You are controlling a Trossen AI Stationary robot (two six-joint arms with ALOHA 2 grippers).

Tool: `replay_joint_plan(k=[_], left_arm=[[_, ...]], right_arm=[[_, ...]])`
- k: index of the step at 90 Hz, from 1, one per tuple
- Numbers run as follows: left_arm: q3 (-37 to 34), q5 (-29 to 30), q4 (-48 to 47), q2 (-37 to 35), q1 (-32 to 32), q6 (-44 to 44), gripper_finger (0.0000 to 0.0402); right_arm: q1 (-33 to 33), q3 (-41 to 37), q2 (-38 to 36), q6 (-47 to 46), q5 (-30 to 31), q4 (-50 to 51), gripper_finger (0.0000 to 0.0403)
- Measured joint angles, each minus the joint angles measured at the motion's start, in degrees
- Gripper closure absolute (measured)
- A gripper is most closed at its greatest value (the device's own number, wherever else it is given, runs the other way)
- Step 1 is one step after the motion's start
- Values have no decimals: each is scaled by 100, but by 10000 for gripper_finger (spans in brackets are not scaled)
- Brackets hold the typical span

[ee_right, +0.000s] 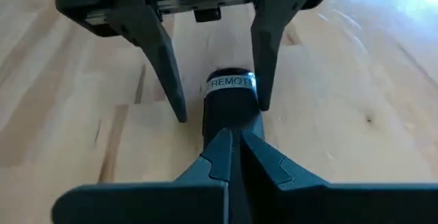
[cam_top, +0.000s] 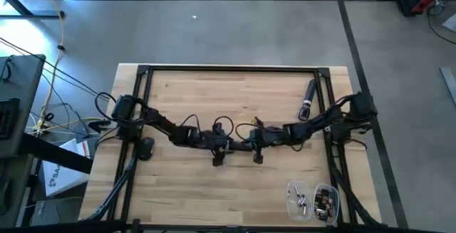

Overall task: Insert battery
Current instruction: Open the remote cover

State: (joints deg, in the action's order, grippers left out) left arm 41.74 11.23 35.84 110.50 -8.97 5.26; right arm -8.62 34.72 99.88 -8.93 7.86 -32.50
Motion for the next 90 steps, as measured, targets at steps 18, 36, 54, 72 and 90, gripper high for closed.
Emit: replay_joint_plan(k=[18,36,54,72,90], left_arm=[[0,-21,-91,62,38,-59,149],[0,-16,-97,83,39,-96,160],[0,1,-148,81,39,-87,191],[0,-19,-182,76,39,-68,224],[6,-18,-242,72,39,-55,223]], right_arm=[[-1,116,329,-3,-3,1,402],[-2,129,400,-59,22,6,402],[-13,144,389,-233,17,252,402],[-123,151,347,-441,75,666,402],[-209,148,157,-636,115,970,402]])
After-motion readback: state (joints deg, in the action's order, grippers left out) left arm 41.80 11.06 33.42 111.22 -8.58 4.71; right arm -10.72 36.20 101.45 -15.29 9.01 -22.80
